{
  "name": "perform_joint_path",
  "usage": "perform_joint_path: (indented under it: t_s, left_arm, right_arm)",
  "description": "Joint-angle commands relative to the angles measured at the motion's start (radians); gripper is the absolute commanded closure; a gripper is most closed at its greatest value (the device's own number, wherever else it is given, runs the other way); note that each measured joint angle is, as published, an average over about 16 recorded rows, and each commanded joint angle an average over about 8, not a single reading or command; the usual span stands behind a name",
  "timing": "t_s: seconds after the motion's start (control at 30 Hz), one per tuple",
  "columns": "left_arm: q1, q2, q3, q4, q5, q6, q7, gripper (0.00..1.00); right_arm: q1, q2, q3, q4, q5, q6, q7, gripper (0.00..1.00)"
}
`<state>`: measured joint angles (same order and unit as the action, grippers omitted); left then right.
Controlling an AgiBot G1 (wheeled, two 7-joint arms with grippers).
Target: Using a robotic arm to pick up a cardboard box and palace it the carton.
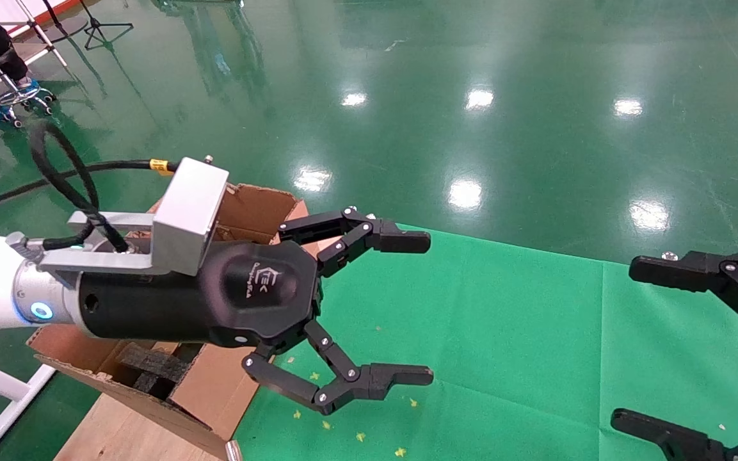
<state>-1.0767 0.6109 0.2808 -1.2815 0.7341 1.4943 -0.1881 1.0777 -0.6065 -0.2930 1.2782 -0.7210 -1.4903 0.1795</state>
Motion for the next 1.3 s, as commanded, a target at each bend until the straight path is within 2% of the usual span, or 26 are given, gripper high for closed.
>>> perform_joint_path:
  t_s: [0.03, 1.3]
  left_arm:
    - [0.000, 0.000, 0.000, 0.000, 0.000, 0.000, 0.000, 0.00]
    - [0.000, 0.000, 0.000, 0.000, 0.000, 0.000, 0.000, 0.00]
  right_arm:
    - [0.000, 0.000, 0.000, 0.000, 0.000, 0.000, 0.000, 0.00]
    - [0.000, 0.000, 0.000, 0.000, 0.000, 0.000, 0.000, 0.00]
